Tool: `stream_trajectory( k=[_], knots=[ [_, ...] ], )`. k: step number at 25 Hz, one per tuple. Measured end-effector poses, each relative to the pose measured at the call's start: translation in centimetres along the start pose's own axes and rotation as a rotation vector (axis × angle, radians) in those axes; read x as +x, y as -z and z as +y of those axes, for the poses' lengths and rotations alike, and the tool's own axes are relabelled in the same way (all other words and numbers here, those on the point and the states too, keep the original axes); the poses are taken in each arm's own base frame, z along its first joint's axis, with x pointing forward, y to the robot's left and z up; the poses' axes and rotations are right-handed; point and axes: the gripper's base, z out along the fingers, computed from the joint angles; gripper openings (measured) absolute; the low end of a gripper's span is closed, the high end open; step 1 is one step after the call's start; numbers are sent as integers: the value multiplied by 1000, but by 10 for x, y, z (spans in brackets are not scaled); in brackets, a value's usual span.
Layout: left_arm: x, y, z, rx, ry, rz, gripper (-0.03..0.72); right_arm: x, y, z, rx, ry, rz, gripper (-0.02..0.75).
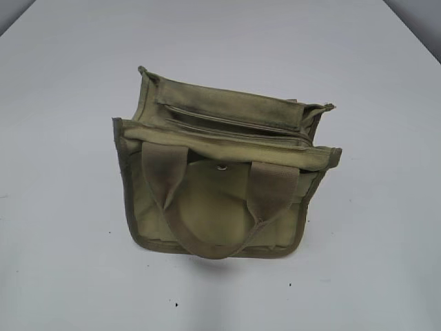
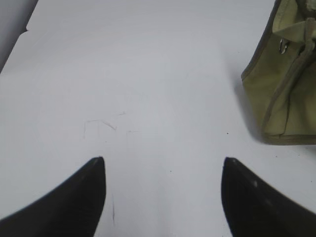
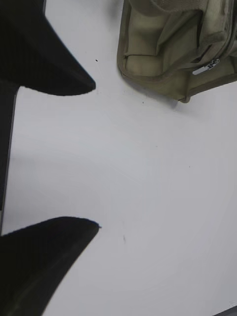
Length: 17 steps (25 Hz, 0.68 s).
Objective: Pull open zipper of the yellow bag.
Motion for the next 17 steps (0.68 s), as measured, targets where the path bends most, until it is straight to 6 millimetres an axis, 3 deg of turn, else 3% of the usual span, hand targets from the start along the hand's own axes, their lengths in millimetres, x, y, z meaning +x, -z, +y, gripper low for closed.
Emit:
stream_trajectory(
  k=[17],
  knots=[
    [0,0,0,0,1,0,561,0,0,0,-1,-2,-4,582]
  ],
)
